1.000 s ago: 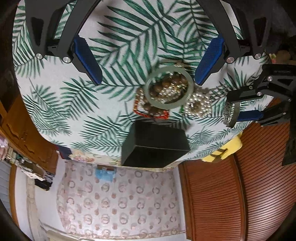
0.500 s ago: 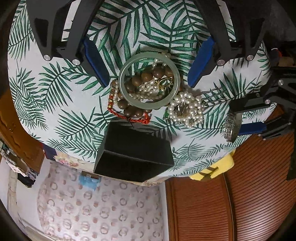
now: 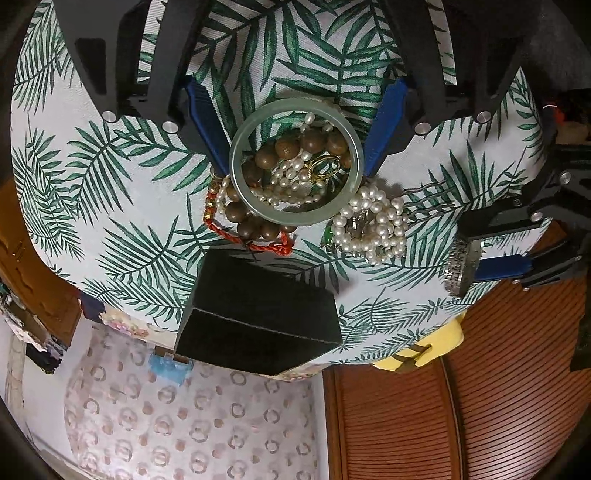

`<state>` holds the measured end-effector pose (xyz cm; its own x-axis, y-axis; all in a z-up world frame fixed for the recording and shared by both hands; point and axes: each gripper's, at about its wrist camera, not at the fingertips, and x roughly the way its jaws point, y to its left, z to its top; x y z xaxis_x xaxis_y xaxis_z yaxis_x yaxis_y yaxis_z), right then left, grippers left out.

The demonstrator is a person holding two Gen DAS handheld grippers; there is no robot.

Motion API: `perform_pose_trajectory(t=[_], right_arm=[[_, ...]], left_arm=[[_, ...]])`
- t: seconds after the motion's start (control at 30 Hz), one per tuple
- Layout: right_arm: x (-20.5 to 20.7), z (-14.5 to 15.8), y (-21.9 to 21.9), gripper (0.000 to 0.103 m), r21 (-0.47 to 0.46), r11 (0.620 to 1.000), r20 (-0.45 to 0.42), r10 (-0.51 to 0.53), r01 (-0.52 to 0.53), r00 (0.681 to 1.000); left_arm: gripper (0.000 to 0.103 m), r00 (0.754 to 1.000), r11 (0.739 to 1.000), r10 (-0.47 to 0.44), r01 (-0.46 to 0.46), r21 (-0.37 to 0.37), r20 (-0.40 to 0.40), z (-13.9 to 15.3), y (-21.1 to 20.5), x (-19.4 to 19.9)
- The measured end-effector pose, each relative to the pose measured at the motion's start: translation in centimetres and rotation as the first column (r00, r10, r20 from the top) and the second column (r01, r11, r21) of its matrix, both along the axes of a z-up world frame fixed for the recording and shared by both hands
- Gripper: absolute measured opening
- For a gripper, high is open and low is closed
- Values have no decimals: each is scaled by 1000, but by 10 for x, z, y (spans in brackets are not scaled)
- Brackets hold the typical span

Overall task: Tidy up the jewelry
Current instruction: 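Carry both bangles over the black box, lower them in and open both tools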

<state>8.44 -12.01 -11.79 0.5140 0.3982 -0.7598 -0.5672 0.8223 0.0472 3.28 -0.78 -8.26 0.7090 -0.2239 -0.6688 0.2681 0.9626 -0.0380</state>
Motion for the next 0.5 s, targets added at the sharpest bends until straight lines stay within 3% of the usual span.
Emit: perform_pose_trajectory(t=[0.27, 0.5], right_arm=[[7, 28, -18, 74, 42, 999, 74, -23, 20, 997], [38, 44, -36, 74, 47, 996, 136, -81, 75, 987]], left_arm=[[58, 1000, 1000, -15, 15, 13, 8, 8, -4, 26], [58, 999, 1000, -13, 12, 4, 38, 24, -7, 62]])
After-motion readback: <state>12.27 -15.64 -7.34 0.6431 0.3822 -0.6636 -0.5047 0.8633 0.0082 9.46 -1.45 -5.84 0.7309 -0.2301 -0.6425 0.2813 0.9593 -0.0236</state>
